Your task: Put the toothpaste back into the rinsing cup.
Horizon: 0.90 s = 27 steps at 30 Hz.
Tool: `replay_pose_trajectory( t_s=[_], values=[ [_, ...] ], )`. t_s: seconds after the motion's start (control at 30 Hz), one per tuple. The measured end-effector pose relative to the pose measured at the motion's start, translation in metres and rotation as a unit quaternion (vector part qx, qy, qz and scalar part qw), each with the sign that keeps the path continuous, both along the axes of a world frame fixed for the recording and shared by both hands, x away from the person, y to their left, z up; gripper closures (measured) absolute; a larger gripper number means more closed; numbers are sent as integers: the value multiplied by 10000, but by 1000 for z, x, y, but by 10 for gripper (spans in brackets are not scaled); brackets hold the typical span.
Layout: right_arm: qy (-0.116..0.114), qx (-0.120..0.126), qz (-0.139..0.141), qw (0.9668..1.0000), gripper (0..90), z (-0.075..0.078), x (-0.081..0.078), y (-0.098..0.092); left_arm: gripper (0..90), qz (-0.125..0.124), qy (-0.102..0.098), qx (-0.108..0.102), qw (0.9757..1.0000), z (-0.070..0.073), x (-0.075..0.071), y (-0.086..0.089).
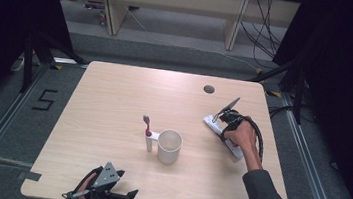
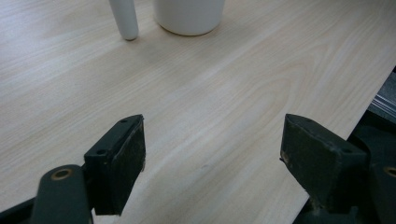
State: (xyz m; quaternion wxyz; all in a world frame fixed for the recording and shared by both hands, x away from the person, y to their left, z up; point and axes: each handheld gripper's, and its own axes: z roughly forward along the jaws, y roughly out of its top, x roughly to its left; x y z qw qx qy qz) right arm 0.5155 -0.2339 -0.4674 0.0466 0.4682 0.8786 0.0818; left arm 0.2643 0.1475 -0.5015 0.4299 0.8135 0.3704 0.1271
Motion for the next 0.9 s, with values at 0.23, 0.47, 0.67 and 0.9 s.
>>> replay_pose_trajectory(
  t_s=[0.23,0.47,0.67,0.9],
  values=[
    [136,-264,346,9990,754,-1,7,4,219,-71,-14,49,10000,0,-1,0],
    [252,-264,310,9989,751,-3,7,5,219,-122,-27,188,9997,1,0,3],
    [351,-353,336,9982,754,-4,8,8,219,-122,-19,94,9999,1,-1,2],
    [316,-361,429,9979,761,-3,6,6,219,-54,-36,24,10000,2,0,1]
  ],
)
